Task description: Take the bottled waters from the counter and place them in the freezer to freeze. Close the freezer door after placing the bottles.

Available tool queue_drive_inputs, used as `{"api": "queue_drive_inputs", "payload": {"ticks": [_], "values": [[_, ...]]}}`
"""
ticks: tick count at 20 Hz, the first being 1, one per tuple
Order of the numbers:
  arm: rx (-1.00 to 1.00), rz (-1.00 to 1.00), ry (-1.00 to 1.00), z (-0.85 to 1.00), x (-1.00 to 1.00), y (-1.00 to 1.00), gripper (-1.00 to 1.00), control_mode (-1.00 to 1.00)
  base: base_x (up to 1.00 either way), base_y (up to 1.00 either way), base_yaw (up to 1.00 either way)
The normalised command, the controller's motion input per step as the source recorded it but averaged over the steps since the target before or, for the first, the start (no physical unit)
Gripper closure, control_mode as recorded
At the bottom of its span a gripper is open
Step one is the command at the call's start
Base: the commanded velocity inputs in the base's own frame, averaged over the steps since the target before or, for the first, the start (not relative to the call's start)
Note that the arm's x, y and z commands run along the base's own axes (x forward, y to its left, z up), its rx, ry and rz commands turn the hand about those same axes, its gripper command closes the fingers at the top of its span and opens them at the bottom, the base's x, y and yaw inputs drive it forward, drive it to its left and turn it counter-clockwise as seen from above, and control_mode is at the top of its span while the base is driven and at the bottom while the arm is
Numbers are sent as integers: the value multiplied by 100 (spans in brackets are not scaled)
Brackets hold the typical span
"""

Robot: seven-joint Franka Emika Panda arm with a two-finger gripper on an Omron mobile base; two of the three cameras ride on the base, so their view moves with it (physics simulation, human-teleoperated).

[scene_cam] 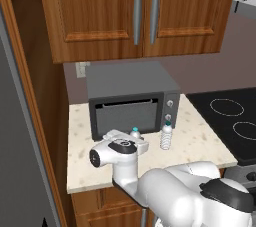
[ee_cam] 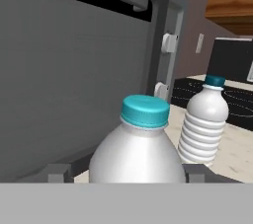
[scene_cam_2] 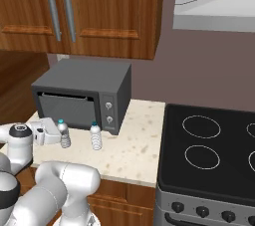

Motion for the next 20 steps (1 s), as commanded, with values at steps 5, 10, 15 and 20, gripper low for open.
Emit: {"api": "queue_drive_inputs", "payload": {"ticks": [5, 10, 15, 20], "values": [[0, 0, 0, 0, 0, 0, 100, -100, 0, 0, 0], [0, 0, 0, 0, 0, 0, 100, -100, 0, 0, 0], [0, 1, -1, 23, -20, 4, 100, -100, 0, 0, 0], [9, 19, 7, 100, -78, -5, 100, -100, 0, 0, 0]]}}
